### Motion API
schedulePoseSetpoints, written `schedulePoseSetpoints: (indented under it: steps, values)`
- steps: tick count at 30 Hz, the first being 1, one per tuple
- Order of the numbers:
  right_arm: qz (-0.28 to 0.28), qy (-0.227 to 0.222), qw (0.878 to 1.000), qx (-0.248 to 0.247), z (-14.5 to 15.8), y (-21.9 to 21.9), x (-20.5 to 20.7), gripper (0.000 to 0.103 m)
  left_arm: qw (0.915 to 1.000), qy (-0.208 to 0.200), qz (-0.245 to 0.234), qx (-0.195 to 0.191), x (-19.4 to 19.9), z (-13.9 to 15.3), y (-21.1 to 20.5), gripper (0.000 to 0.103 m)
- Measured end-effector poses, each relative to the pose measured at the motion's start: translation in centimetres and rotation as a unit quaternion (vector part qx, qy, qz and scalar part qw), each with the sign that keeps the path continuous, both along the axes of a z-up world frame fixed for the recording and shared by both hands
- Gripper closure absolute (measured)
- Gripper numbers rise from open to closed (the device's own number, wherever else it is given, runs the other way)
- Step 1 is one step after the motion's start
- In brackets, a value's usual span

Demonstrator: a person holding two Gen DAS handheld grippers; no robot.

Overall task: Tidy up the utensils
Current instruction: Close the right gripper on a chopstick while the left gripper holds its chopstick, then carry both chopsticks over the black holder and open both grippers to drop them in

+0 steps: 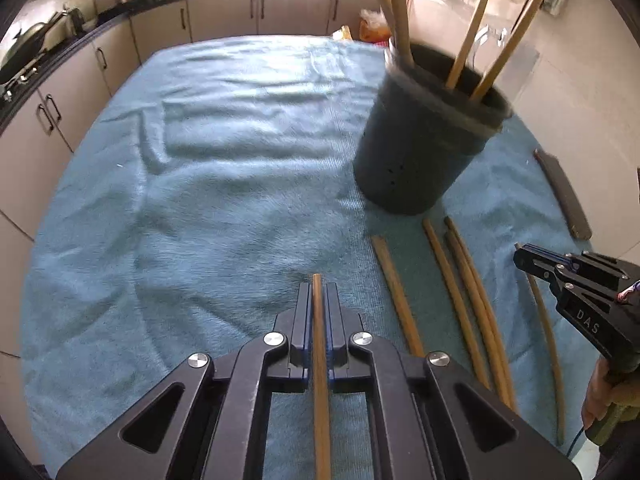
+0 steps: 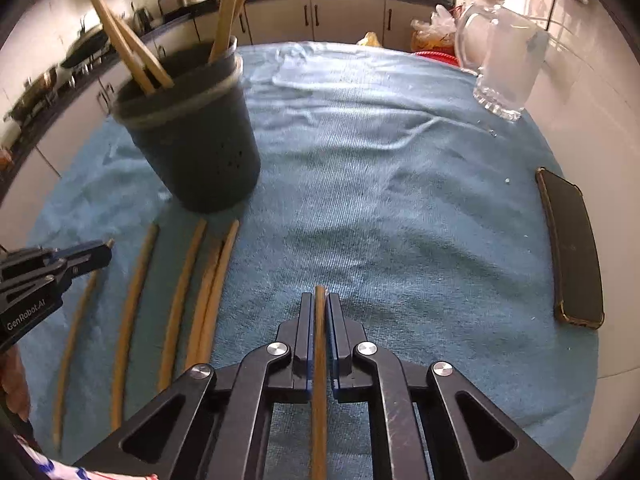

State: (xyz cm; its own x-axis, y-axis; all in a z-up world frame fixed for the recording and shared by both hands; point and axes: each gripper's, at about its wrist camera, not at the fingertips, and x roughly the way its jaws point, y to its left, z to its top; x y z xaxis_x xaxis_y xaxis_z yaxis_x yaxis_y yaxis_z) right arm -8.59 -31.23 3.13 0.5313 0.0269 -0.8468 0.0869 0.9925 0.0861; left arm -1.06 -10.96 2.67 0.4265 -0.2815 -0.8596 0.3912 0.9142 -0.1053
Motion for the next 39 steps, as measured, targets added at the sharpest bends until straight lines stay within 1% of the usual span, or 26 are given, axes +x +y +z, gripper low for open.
schedulePoseSetpoints:
  steps: [2,6,11,17,23,30,34,39]
  values:
    - [0.0,-0.022,1.0,0.006,1.3,0.0,-0.9,0.097,0.9998,-0.017,0.003,-0.012,-0.9,1.4,0.7,0.098]
    - [-0.003,-0.073,0.997,-0.003,4.5,0.2,-3.2,0.097,0.998,-0.046,0.011,-0.043,-2.6,4.5,2.3,0.098]
    - [-0.009,-0.121,0.993,-0.006,7.7,0.4,-6.2,0.097,0.9931,-0.08,0.016,-0.084,-5.7,8.1,4.0,0.098]
    - [-0.017,-0.164,0.986,0.005,10.4,0.5,-9.9,0.097,0.9848,-0.129,0.01,-0.116,-10.0,11.9,5.1,0.098]
    - [-0.015,-0.196,0.98,0.006,12.3,0.9,-13.0,0.097,0.9767,-0.168,-0.007,-0.133,-14.1,14.4,5.2,0.098]
    - [-0.005,-0.227,0.974,0.004,14.4,1.6,-15.5,0.097,0.9666,-0.211,-0.028,-0.143,-17.5,16.9,5.2,0.098]
    - [0.0,-0.245,0.969,-0.002,15.6,1.9,-16.2,0.097,0.9616,-0.226,-0.039,-0.15,-18.3,18.4,4.9,0.098]
    - [0.001,-0.258,0.966,0.001,16.7,1.8,-15.8,0.097,0.9585,-0.238,-0.041,-0.152,-17.6,19.5,4.4,0.098]
